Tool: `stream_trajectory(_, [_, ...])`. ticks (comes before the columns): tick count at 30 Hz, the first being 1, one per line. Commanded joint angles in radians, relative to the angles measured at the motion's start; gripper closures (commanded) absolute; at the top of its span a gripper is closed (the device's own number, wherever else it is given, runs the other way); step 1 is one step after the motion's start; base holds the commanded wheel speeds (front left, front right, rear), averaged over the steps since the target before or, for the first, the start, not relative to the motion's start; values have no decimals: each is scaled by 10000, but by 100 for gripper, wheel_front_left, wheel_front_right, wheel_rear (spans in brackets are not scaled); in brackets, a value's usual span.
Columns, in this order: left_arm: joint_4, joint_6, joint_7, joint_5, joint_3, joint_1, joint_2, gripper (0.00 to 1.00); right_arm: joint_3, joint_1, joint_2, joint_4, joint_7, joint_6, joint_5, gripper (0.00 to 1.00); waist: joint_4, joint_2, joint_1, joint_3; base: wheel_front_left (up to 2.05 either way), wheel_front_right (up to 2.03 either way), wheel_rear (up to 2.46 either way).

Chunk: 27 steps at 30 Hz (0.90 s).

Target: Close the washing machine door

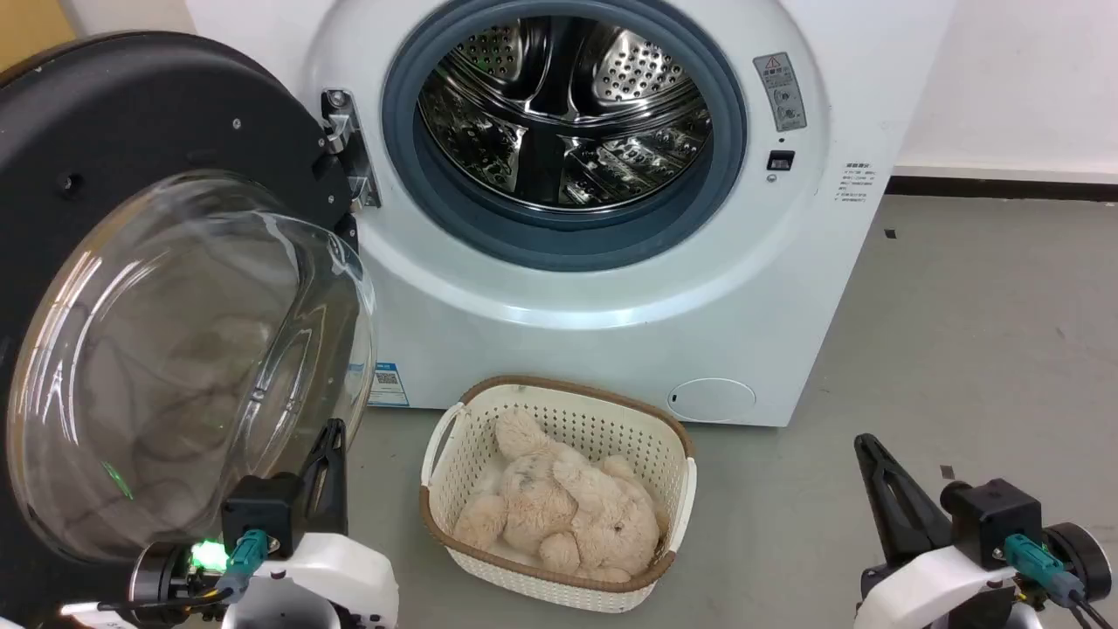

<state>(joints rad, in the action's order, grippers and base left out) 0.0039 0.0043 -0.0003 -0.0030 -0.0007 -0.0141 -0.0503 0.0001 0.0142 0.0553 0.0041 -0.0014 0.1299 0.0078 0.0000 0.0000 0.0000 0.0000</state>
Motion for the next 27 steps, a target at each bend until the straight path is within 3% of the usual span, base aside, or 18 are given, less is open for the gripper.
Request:
stream_trajectory(1, [-39,-43,3,30,7,141,1,100,-1,-142,-51,-41,14,8,-78,100,0,0,0,0,0,0,0])
stream_trajectory(24, [-39,-43,3,30,7,141,1,100,-1,-142,-51,-41,14,8,-78,100,0,0,0,0,0,0,0])
stream_trajectory(25, [2,6,-4,-2,-6,-1,2,0,-6,2,0,0,-4,0,6,0,0,0,0,1,0,0,0])
stream_trajectory(27, [6,12,0,-2,0,-1,2,0,0,5,0,6,0,0,4,0,0,0,0,0,0,0,0])
